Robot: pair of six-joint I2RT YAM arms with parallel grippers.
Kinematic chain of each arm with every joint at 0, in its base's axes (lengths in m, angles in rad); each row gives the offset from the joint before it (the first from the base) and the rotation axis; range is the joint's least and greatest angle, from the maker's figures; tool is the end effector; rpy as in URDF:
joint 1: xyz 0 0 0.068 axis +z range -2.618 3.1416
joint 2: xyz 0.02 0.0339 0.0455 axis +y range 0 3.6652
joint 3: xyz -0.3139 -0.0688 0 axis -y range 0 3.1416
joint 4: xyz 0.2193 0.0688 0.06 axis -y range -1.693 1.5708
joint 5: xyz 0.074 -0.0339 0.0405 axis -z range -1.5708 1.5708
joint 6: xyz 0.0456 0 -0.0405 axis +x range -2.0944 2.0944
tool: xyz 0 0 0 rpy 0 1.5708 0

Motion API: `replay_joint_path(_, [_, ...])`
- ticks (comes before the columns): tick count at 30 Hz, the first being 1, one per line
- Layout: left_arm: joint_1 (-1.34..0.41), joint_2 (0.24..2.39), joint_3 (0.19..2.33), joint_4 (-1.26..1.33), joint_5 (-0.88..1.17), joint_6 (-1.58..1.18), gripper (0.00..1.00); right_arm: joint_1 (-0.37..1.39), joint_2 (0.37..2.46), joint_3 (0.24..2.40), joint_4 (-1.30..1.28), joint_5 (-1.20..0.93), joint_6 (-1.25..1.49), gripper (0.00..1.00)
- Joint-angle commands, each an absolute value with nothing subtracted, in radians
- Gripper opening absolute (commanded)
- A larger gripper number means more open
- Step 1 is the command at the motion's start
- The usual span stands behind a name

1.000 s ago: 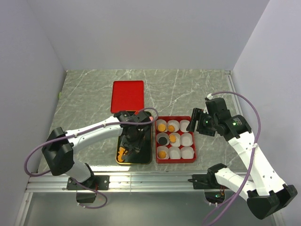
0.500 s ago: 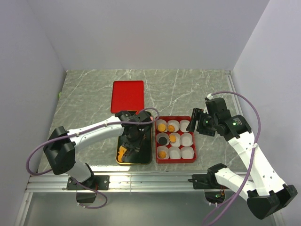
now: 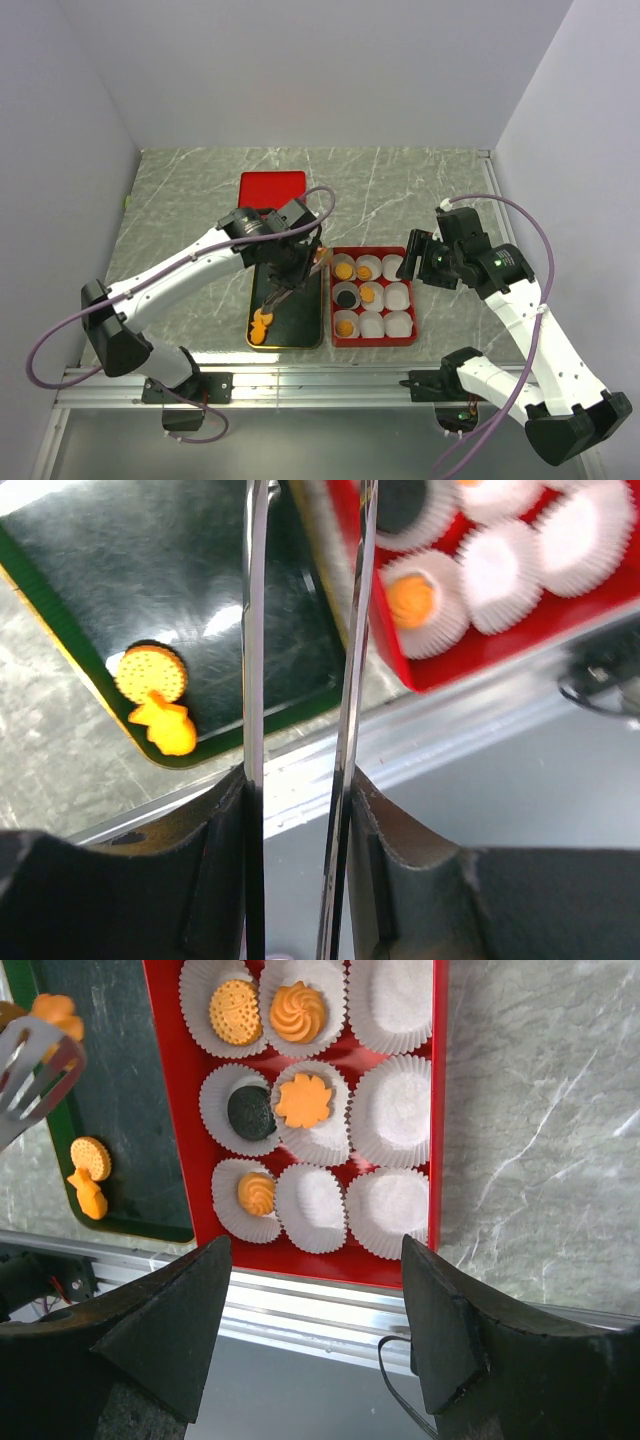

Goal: Pack the cookies

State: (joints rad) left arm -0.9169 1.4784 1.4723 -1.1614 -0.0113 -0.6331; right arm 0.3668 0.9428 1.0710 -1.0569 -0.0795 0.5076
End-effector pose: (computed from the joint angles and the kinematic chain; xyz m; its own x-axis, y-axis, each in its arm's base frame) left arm 0.1571 -0.2042 0.3747 -0.9190 0.2266 -0.3225 0.3067 0.9251 -0.2238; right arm 0.1079 0.0453 0.3594 -0.8487 0.1930 -0.4924 0.0122 0.9379 0.3467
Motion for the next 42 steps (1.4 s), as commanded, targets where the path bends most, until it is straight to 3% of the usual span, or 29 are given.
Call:
replay_joint_path(1, [-0.948,1.424,1.514,-1.171,0.07,-0.574,0.35,0.367,0.943,1.06,-1.029,-0.08,0.506,0.75])
replay_joint_path(13, [-1.094,1.423,1.417,-1.083,0.236,-0.574,0.35,0.368,0.937,1.049,-1.026,-0.083,0.512,0.75])
replay_joint_path(30, [-1.12,1.48,1.341,-1.072,0.275,-0.574,0.42,0.368,0.939,1.046,-1.026,-0.081,0.506,0.75])
replay_joint_path(42, [-1.121,1.486,1.347,-1.094,0.232,-0.571,0.53,0.368,0.939,1.043,-1.023,-0.08,0.506,0.75])
